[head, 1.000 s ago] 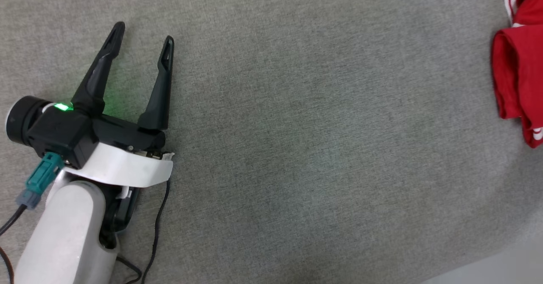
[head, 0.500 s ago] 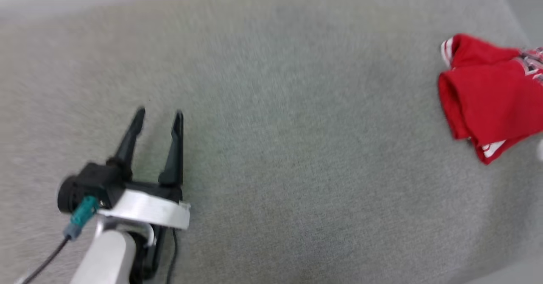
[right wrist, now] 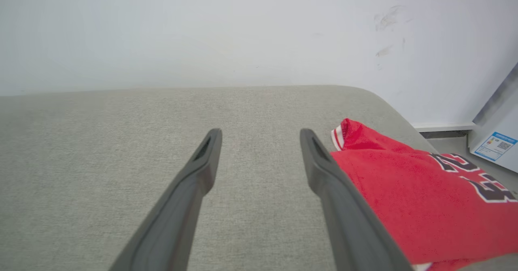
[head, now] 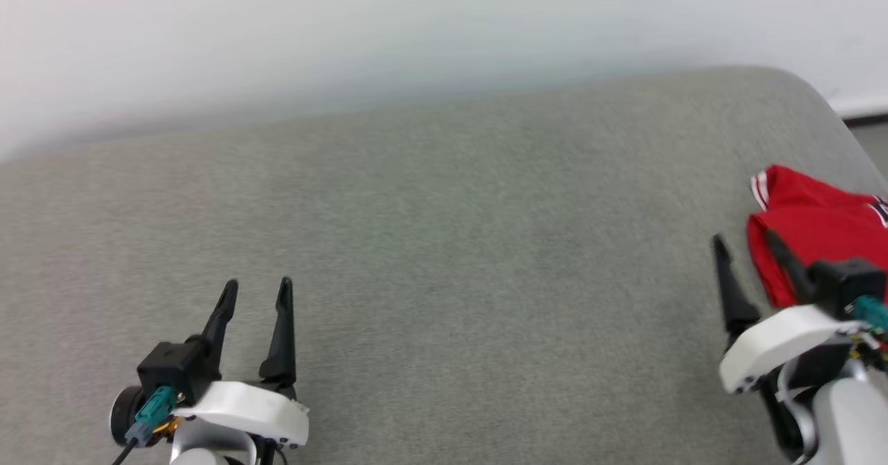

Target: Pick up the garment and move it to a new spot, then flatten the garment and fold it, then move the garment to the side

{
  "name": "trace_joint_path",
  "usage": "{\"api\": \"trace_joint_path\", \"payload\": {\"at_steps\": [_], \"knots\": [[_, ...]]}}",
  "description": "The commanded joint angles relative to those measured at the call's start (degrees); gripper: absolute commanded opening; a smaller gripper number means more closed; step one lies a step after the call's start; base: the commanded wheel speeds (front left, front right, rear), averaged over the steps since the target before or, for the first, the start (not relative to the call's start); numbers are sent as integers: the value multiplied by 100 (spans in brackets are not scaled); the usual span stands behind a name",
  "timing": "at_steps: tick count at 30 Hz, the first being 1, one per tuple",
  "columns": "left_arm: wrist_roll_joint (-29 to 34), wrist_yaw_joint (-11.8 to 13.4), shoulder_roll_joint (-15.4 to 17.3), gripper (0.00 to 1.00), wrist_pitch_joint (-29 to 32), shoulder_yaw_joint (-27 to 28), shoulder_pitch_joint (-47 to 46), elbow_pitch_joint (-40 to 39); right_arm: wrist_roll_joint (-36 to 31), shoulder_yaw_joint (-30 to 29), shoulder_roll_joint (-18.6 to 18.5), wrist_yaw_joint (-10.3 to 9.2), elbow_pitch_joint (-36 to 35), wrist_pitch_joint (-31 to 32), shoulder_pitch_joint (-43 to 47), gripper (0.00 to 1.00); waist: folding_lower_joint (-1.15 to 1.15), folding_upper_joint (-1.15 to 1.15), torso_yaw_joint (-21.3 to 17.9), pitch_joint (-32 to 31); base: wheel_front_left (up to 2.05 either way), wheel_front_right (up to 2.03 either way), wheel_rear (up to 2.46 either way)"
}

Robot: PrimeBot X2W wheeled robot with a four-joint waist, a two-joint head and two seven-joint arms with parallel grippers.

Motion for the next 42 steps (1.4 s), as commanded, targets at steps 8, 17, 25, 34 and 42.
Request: {"api": "trace_joint_path", "payload": {"at_steps": [8, 17, 25, 34, 42], "knots": [[27, 117, 97, 100, -30, 175, 325, 252, -21, 164, 365, -4, -632, -191, 767, 100, 1, 0, 644, -572, 0, 0, 0], [61, 96, 115, 100, -43, 211, 597, 359, -172, 59, 622, -4, -1422, -27, 1600, 100, 1, 0, 726, -784, 0, 0, 0], [151, 36, 112, 100, -46, 83, 632, 446, -192, 56, 676, -4, -1740, 159, 1855, 100, 1, 0, 691, -818, 0, 0, 0], [200, 49, 99, 100, -49, 109, 566, 413, -208, 106, 694, -3, -1839, 206, 1893, 100, 1, 0, 647, -795, 0, 0, 0], [169, 22, 93, 0, -4, 158, 591, 411, -149, 143, 670, 0, -1784, 233, 1856, 0, 1, 0, 645, -784, 0, 0, 0]]}}
